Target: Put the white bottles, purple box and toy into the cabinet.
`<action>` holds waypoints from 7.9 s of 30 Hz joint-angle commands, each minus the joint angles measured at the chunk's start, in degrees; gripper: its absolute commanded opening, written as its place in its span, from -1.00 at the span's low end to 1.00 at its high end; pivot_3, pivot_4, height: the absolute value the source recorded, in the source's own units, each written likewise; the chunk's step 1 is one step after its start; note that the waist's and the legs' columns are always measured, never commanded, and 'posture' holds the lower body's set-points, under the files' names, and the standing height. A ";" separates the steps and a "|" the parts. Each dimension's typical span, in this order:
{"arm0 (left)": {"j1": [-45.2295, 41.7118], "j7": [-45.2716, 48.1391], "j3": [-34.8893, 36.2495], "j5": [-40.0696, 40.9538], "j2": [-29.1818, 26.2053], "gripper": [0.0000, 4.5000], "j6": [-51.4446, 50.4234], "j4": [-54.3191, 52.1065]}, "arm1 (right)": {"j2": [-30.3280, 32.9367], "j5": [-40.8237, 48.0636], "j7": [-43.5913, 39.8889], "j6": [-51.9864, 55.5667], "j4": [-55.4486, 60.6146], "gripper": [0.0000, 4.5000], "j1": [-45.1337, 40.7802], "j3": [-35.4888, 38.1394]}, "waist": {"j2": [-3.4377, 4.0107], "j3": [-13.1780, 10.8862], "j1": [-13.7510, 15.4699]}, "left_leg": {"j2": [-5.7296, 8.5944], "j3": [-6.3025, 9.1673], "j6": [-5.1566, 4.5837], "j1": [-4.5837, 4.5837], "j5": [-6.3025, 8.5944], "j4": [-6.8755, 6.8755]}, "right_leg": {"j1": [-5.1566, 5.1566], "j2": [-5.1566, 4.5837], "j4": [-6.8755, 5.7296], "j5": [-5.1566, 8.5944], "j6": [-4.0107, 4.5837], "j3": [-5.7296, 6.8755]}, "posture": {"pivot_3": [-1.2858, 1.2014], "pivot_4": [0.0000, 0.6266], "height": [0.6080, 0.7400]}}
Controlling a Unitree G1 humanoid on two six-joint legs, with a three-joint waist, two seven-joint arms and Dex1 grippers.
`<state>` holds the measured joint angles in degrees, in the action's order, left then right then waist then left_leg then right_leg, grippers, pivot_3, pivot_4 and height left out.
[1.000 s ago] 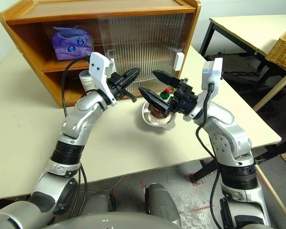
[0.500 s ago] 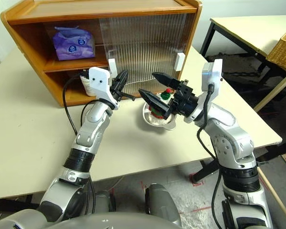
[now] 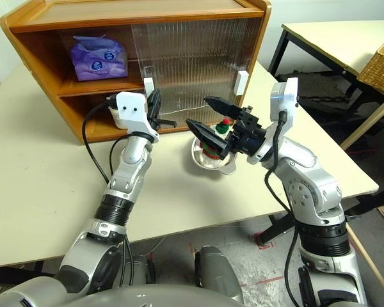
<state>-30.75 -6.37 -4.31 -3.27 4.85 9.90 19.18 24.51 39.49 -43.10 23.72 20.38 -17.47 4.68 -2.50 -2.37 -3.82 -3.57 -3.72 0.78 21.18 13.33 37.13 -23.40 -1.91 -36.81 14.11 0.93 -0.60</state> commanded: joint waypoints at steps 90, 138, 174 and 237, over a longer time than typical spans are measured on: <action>-0.25 36.98 7.07 22.29 -17.87 0.32 -2.74 -4.86 | -2.87 -4.08 -1.41 -3.82 -7.58 1.00 -4.38 0.10 | 0.00 -0.01 1.69 | -0.02 0.06 0.00 0.00 0.00 0.01 | -0.04 -0.01 0.04 0.01 0.04 0.13 | 0.02 -1.00 1.00; 5.19 62.04 14.79 42.73 -31.79 1.00 -29.40 -21.90 | -1.66 -26.53 16.54 -28.47 -60.98 -0.99 -26.72 6.93 | 0.16 -0.07 -1.12 | -0.05 -0.06 -0.22 0.01 -0.11 -0.09 | -0.15 0.00 -0.02 0.04 0.05 -0.15 | 0.04 -1.00 1.00; 6.59 58.28 15.49 43.13 -30.81 1.00 -29.34 -24.47 | -16.22 -28.68 16.35 -18.24 -57.74 -0.99 -33.11 -0.99 | 0.29 -0.17 -1.58 | -0.17 -0.26 -0.08 -0.82 0.00 -0.29 | -0.13 0.58 -0.52 0.02 0.05 -1.52 | 0.07 -1.00 1.00; 2.06 61.86 12.12 42.20 -27.05 1.00 -27.67 -17.88 | -2.26 -14.21 13.92 9.62 5.31 0.99 3.10 3.02 | 0.21 -0.11 -1.99 | -0.15 -0.22 0.13 -0.06 0.12 -0.76 | -0.96 0.90 -0.07 0.06 0.06 -1.65 | -0.04 -1.00 1.00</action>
<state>-28.27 54.88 7.97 39.38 -21.75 -17.66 0.92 21.80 23.46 -29.42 31.30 23.24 -16.34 7.35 -2.29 -2.48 -5.81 -3.69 -3.94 0.90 21.12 13.45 36.37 -24.34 -1.01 -36.88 14.16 0.99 -2.20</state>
